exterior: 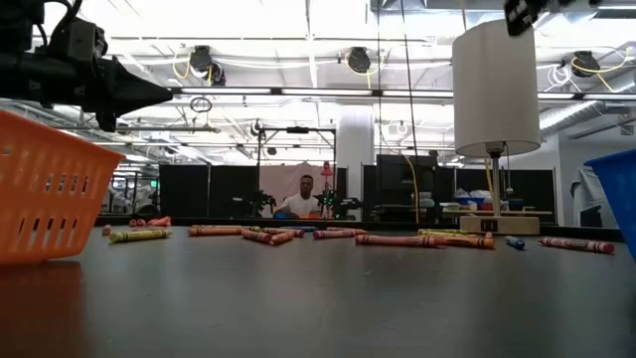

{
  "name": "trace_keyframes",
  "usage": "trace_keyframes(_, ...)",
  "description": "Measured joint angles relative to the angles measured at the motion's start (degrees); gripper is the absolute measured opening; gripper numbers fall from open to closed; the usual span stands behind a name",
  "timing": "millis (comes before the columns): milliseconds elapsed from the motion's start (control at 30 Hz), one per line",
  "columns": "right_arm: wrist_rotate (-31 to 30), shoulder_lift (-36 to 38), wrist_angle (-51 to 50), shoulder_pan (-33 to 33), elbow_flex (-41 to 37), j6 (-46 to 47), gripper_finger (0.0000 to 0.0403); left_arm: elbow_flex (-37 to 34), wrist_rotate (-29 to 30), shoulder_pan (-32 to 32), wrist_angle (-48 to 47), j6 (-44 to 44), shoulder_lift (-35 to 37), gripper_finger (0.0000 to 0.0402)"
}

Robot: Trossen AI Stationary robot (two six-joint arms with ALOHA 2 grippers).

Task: Sort crayons
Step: Put the orange crayon into the orange bin

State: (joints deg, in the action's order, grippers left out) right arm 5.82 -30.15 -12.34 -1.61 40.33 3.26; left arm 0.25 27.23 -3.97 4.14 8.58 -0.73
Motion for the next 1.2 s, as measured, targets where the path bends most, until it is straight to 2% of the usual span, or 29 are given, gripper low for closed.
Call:
trace_keyframes(100, -0.3, -4.8, -4.4, 0.0, 6.7, -0.8, 0.0, 0.0, 0.0, 0.0, 0.0, 0.0, 0.0, 0.0)
trace_keyframes(233, -5.4, -10.2, -10.4, 0.0, 14.0, -0.9, 0.0, 0.0, 0.0, 0.0, 0.0, 0.0, 0.0, 0.0)
trace_keyframes(367, -9.9, -13.7, -12.6, 0.0, 17.6, -1.1, 0.0, 0.0, 0.0, 0.0, 0.0, 0.0, 0.0, 0.0)
trace_keyframes(700, -11.3, -19.0, -12.8, 0.0, 18.2, -1.6, 0.0, 0.0, 0.0, 0.0, 0.0, 0.0, 0.0, 0.0)
trace_keyframes(1033, -13.3, -27.7, -13.3, 0.0, 18.2, -1.6, 0.0, 0.0, 0.0, 0.0, 1.3, -0.1, 0.0, 0.0)
trace_keyframes(1133, -13.3, -30.3, -13.3, 0.0, 18.2, -2.3, 0.0, 0.5, -0.4, 0.0, 3.9, -3.3, 0.0, 0.0)
trace_keyframes(1200, -13.3, -31.9, -13.4, 0.0, 18.2, -2.4, 0.0, 2.1, -3.1, 0.0, 3.5, -6.3, 0.0, 0.0)
